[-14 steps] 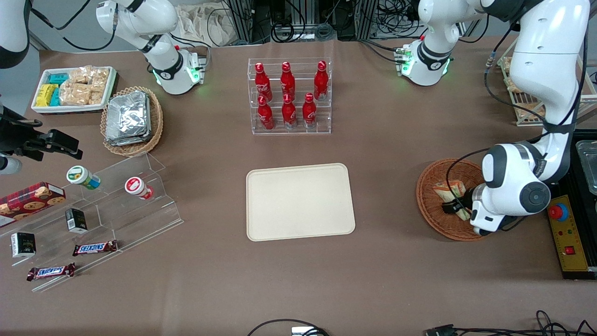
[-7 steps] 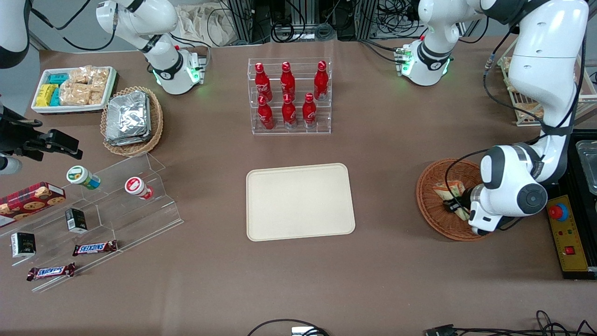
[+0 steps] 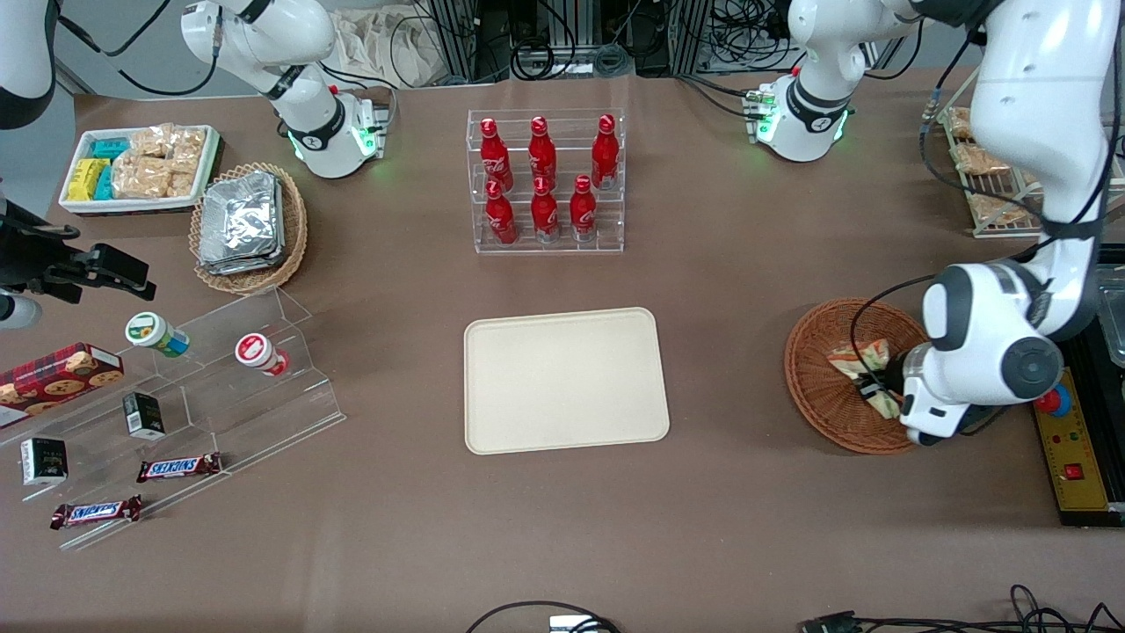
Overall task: Place sandwich from basket to tray
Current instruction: 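Close the left gripper on the wrapped sandwich and lift it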
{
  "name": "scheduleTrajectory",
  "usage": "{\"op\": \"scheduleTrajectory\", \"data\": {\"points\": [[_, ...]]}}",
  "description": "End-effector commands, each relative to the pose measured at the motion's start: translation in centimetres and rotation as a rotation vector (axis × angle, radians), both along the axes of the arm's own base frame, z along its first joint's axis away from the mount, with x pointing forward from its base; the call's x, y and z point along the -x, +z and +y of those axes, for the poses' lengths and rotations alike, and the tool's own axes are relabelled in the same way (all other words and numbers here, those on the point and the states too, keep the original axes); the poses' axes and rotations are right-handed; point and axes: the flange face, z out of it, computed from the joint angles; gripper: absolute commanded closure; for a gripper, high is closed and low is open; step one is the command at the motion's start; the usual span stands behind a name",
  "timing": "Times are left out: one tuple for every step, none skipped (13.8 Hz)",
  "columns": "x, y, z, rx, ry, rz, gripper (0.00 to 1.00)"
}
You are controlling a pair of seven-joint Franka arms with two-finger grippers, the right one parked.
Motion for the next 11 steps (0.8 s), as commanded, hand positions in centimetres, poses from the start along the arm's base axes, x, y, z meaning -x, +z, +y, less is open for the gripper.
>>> {"op": "scheduleTrajectory", "data": {"points": [[-0.5, 8.1, -0.8, 0.016, -0.072, -0.014, 0.95], [-0.7, 10.1, -1.7, 0.027, -0.114, -0.017, 0.94], [-1.4, 12.5, -3.1, 0.042, -0.155, -0.04, 0.94], [-1.9, 14.2, -4.5, 0.051, -0.18, -0.054, 0.94], [-2.0, 15.2, -6.5, 0.067, -0.215, -0.062, 0.94], [-1.8, 15.5, -9.1, 0.084, -0.248, -0.068, 0.94], [-1.6, 15.4, -11.6, 0.102, -0.286, -0.073, 0.94], [-1.4, 14.7, -13.6, 0.119, -0.316, -0.065, 0.94], [-1.3, 14.4, -15.3, 0.134, -0.348, -0.072, 0.94], [-1.1, 13.8, -17.3, 0.147, -0.378, -0.075, 0.94], [-0.7, 13.3, -19.3, 0.15, -0.405, -0.065, 0.94]]}}
